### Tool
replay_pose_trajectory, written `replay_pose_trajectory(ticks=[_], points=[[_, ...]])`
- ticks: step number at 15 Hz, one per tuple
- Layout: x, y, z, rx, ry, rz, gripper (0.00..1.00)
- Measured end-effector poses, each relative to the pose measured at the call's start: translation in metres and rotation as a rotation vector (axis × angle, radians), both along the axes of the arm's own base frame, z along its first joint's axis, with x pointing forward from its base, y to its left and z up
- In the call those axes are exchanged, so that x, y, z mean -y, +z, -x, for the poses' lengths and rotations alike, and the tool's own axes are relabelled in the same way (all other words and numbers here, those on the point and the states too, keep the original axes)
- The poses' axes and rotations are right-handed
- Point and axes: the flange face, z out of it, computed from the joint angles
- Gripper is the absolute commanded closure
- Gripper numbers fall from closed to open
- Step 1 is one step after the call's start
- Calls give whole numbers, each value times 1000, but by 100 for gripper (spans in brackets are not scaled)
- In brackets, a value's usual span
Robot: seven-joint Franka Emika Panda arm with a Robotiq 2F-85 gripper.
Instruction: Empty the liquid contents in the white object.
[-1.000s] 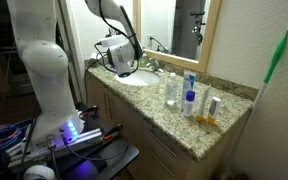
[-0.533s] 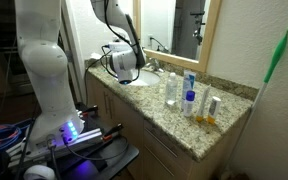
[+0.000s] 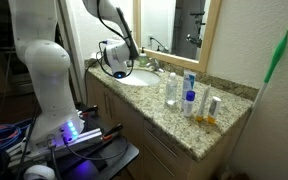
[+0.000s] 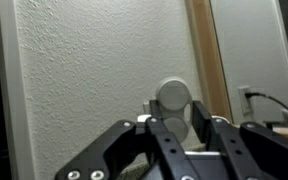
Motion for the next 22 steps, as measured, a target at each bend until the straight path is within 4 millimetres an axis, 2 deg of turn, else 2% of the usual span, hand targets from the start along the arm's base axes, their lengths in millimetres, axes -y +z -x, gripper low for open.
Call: replay_pose_trajectory(ticks=[2,3,5,6,8,11,15,16,18,19,22], points=[[-26,-1,6,-70,-9,88,89],[-35,-1,9,-102,-17,133,64],[-44,1,11,-144,-33,208,64],[-46,4,10,-146,-35,221,89],[-45,5,10,-153,-36,222,89],[-53,-5,17,-272,11,174,89],[-95,-30,44,-494,98,206,89],[-106,-36,51,-547,121,221,64],[-120,-44,58,-624,147,246,64],[-123,-46,57,-637,150,249,89],[-123,-47,57,-643,154,252,89]])
